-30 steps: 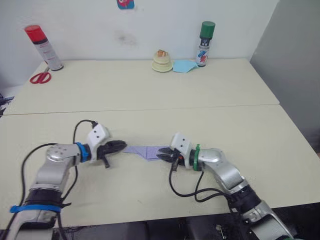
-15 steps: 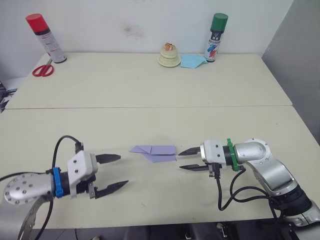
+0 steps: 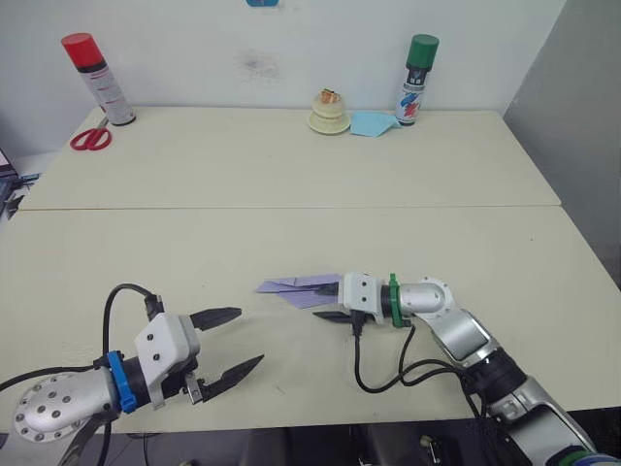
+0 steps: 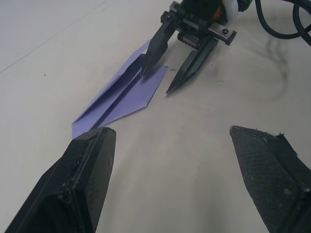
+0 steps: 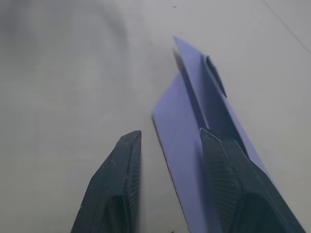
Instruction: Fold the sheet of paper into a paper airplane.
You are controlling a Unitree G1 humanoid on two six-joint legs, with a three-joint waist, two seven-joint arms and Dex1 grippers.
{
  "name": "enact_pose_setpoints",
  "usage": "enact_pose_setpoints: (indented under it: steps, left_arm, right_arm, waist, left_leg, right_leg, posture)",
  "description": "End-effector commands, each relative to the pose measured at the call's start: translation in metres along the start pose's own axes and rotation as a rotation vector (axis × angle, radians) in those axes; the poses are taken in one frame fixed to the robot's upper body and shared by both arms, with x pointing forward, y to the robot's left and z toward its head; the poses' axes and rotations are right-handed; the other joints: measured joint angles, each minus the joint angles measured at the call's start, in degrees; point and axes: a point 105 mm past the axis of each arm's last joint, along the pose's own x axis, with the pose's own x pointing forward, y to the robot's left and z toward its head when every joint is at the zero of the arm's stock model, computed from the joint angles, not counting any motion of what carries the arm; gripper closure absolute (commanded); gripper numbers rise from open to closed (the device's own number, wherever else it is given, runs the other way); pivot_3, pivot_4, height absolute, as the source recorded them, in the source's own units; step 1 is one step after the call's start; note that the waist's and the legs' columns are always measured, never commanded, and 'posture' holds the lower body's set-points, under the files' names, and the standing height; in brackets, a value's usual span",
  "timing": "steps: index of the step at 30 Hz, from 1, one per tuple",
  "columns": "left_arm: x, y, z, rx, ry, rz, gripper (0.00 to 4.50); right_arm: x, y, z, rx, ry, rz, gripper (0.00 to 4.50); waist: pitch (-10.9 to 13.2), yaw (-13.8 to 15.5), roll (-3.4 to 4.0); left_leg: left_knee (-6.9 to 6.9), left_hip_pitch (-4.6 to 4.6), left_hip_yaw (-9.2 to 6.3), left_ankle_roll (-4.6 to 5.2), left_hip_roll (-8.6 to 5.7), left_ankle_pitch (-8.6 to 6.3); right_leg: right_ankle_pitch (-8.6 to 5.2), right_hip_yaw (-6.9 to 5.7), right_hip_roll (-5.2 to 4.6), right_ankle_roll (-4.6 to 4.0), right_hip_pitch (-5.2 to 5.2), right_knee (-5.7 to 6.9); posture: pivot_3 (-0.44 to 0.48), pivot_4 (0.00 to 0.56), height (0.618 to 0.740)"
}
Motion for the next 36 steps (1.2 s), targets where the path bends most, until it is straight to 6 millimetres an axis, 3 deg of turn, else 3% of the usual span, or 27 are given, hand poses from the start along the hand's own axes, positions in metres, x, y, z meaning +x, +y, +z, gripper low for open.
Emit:
enact_pose_setpoints:
  steps: [1,7,9,16,19,23,25,28,31,33,36]
  left_arm:
    - [0.001,-0.004,0.009,0.02,-0.028,-0.004,0.38]
    - [0.0,0.007,0.019,-0.025,-0.083,0.046,0.38]
    - [0.0,0.009,0.022,-0.056,-0.093,0.053,0.02]
    - [0.002,0.015,0.033,-0.086,-0.118,0.068,0.01]
    - [0.001,0.019,0.033,-0.093,-0.121,0.088,0.0]
    - [0.003,0.02,0.034,-0.089,-0.127,0.098,0.0]
    - [0.003,0.022,0.036,-0.096,-0.14,0.113,0.0]
    - [0.003,0.024,0.036,-0.124,-0.146,0.119,0.0]
    - [-0.001,0.027,0.037,-0.167,-0.125,0.082,0.0]
    - [-0.003,0.03,0.044,-0.196,-0.128,0.045,0.0]
    - [0.0,0.031,0.058,-0.193,-0.124,-0.04,0.0]
  right_arm:
    - [-0.004,-0.019,0.003,0.007,-0.012,-0.074,2.52]
    - [0.001,-0.03,0.001,0.006,-0.009,-0.094,2.52]
    - [0.004,-0.034,-0.001,-0.004,0.004,-0.102,2.55]
    - [0.021,-0.044,-0.013,-0.161,0.115,-0.072,2.55]
    - [0.028,-0.047,-0.015,-0.2,0.145,-0.062,3.08]
    - [0.033,-0.054,-0.013,-0.215,0.146,-0.071,4.46]
    - [0.03,-0.059,-0.011,-0.225,0.144,-0.076,4.46]
    - [0.017,-0.065,-0.013,-0.219,0.151,-0.073,4.46]
    - [-0.012,-0.071,-0.009,-0.075,0.133,-0.077,4.46]
    - [-0.045,-0.078,-0.007,0.08,0.145,-0.141,4.46]
    - [-0.107,-0.065,-0.009,0.344,0.226,-0.249,4.46]
  waist:
    - [0.0,-0.01,0.0]
    - [0.0,-0.04,0.0]
    - [0.0,-0.1,0.0]
    - [-0.01,-0.15,0.0]
    - [-0.01,-0.19,-0.01]
    - [-0.01,-0.13,-0.01]
    - [-0.01,-0.14,-0.01]
    - [-0.01,-0.11,-0.01]
    - [-0.01,0.46,-0.01]
    - [0.0,1.12,0.0]
    - [0.04,1.79,0.06]
  left_leg:
    - [0.03,0.0,-0.01,0.0,0.01,0.0]
    - [0.2,0.02,-0.03,0.0,0.02,0.0]
    - [0.24,0.05,-0.02,0.0,0.02,0.0]
    - [0.3,0.13,-0.03,0.01,0.03,0.01]
    - [0.29,0.16,0.01,0.01,0.05,0.01]
    - [0.29,0.16,-0.02,0.0,0.04,0.01]
    - [0.3,0.17,-0.01,0.0,0.04,0.01]
    - [0.3,0.17,-0.01,0.0,0.04,0.01]
    - [0.3,0.14,-0.05,0.0,0.01,0.01]
    - [0.31,0.12,-0.1,0.0,0.01,0.01]
    - [0.31,0.02,-0.23,0.0,0.02,0.01]
  right_leg:
    - [0.0,-0.01,0.01,-0.01,0.0,0.04]
    - [-0.02,0.01,0.07,-0.02,-0.04,0.33]
    - [-0.03,0.02,0.08,-0.02,-0.05,0.45]
    - [-0.02,0.02,0.15,-0.05,-0.04,0.61]
    - [0.0,0.02,0.15,-0.11,-0.04,0.61]
    - [0.02,0.04,0.15,-0.14,-0.02,0.62]
    - [0.03,0.04,0.15,-0.15,-0.02,0.63]
    - [0.03,0.05,0.14,-0.15,-0.01,0.64]
    - [0.03,0.02,0.13,-0.15,-0.02,0.64]
    - [0.03,-0.02,0.11,-0.15,-0.01,0.64]
    - [0.03,-0.1,0.05,-0.15,-0.02,0.62]
  posture:
    - [0.0,0.15,0.737]
    - [0.0,0.15,0.737]
    - [0.0,0.15,0.737]
    - [0.0,0.15,0.737]
    - [0.0,0.15,0.737]
    - [0.0,0.15,0.737]
    - [0.0,0.15,0.737]
    - [0.0,0.15,0.737]
    - [0.0,0.15,0.737]
    - [0.0,0.15,0.737]
    - [0.0,0.15,0.737]
